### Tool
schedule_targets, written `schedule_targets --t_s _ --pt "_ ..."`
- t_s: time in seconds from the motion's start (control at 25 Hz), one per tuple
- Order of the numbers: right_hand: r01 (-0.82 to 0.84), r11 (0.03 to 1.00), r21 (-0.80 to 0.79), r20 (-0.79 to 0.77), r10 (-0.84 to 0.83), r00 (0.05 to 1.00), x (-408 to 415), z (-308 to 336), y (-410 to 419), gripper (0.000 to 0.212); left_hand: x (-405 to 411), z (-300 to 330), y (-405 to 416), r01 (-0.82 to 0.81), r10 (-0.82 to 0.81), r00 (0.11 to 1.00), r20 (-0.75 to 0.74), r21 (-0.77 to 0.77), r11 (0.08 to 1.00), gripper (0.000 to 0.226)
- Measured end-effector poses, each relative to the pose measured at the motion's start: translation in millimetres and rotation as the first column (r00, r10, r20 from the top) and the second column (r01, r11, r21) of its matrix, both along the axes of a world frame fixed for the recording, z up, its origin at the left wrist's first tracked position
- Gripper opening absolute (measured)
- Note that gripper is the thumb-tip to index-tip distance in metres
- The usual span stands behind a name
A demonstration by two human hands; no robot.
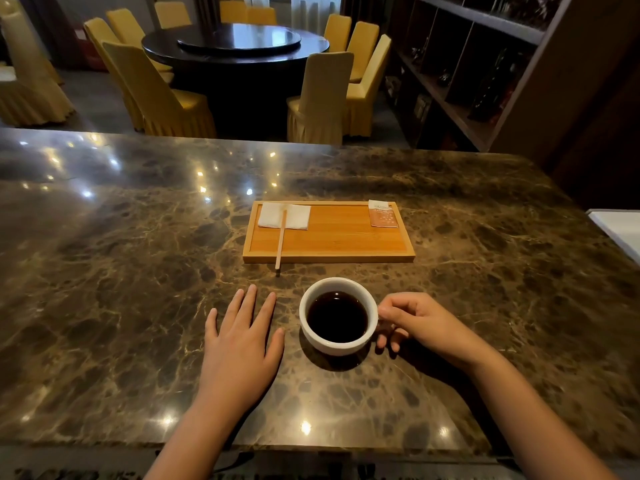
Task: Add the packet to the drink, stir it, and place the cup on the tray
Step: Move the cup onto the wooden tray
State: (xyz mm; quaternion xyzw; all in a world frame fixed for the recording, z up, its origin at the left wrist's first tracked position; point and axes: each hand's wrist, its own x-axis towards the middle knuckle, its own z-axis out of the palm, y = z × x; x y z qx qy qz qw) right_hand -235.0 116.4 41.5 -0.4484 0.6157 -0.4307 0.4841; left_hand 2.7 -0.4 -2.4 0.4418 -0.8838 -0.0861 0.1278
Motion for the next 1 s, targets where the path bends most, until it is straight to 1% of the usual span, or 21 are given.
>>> schedule_targets --t_s 0.08,0.2,0.28,0.52,0.64,0.76,0.92,1.0 --pt "-0.021 1.0 -0.011 0.062 0.022 0.998 1.4 -2.1 -0.3 0.03 0.3 0.3 0.4 0.0 0.0 1.0 -0.007 -0.001 1.0 0.062" --pt "0.017 0.998 -0.062 0.094 -0.011 0.995 2.6 -7.4 -0.8 0.022 0.4 -0.2 0.3 0.001 -0.001 1.0 -0.002 -0.003 1.0 0.062" --pt "0.029 0.996 -0.083 0.096 -0.021 0.995 3.6 -7.9 -2.3 0.022 0.8 0.2 0.3 0.0 0.0 1.0 -0.01 -0.002 1.0 0.062" --pt "-0.004 0.994 -0.106 0.063 0.011 0.998 -3.6 9.6 -6.3 0.026 -0.1 -0.2 0.7 -0.003 0.003 1.0 -0.014 -0.007 1.0 0.061" --pt "0.02 0.993 -0.117 0.041 -0.015 0.999 -14.5 22.2 -16.6 0.03 0.3 -1.1 0.5 -0.002 0.002 1.0 -0.015 -0.01 1.0 0.061" --pt "0.048 0.987 -0.153 -0.027 -0.053 0.998 -27.1 37.5 -34.2 0.033 -0.2 -0.7 0.6 -0.003 0.003 1.0 -0.02 -0.011 1.0 0.061" --pt "0.129 0.977 -0.172 0.017 -0.128 0.992 -44.7 48.4 -64.9 0.041 -0.8 -0.4 1.0 -0.008 0.008 1.0 -0.027 -0.013 1.0 0.062" --pt "0.152 0.972 -0.178 0.001 -0.154 0.988 -54.7 49.1 -82.2 0.041 -0.6 -1.4 1.1 -0.01 0.009 0.999 -0.041 -0.019 1.0 0.061"
